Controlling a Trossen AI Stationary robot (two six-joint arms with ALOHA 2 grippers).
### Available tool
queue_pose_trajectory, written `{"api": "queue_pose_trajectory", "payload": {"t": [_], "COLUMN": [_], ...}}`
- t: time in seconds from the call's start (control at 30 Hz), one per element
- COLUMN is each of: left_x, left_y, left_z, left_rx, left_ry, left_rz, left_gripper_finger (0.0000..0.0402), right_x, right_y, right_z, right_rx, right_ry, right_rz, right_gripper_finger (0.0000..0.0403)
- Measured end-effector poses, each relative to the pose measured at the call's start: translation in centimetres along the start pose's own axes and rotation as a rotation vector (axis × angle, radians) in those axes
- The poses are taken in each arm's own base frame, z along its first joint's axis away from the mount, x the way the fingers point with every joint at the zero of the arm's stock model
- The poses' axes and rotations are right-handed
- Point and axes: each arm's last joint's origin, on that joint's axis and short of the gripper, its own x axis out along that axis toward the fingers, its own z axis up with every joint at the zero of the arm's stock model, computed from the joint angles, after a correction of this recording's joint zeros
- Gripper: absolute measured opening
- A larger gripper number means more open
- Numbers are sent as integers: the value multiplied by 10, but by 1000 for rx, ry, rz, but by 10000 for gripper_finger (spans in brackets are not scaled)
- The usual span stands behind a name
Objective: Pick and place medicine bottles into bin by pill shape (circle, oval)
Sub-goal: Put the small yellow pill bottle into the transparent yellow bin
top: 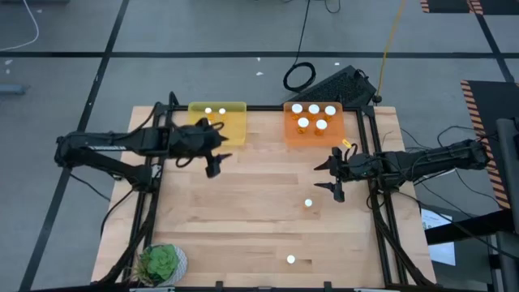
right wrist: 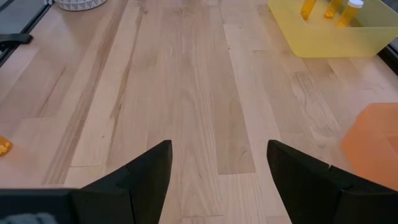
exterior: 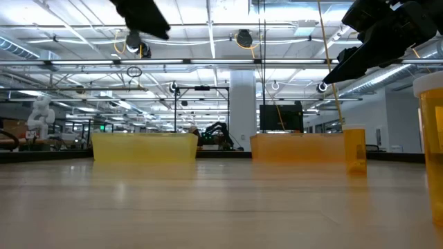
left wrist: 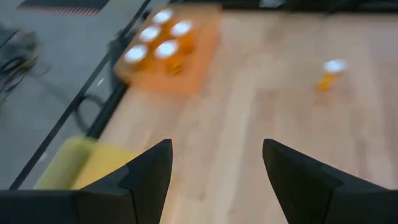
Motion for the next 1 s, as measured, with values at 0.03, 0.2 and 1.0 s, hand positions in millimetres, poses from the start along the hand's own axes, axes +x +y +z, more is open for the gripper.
{"api": "queue_pose_trajectory", "payload": {"t": [0.03, 0.2, 1.0], "left_x": [-2, -15, -79], "left_y": [-6, -33, -107], "left_z": [2, 10, 121], "left_rx": [10, 52, 222], "left_ry": [-21, -95, 25], "left_rz": [-23, -132, -389], "left_gripper_finger": [255, 255, 255], "right_x": [0, 0, 0], "right_y": [0, 0, 0], "right_z": [0, 0, 0], "right_rx": [0, 0, -1], "right_ry": [0, 1, 5], "right_rz": [0, 0, -1], "right_gripper_finger": [255, 255, 255]}}
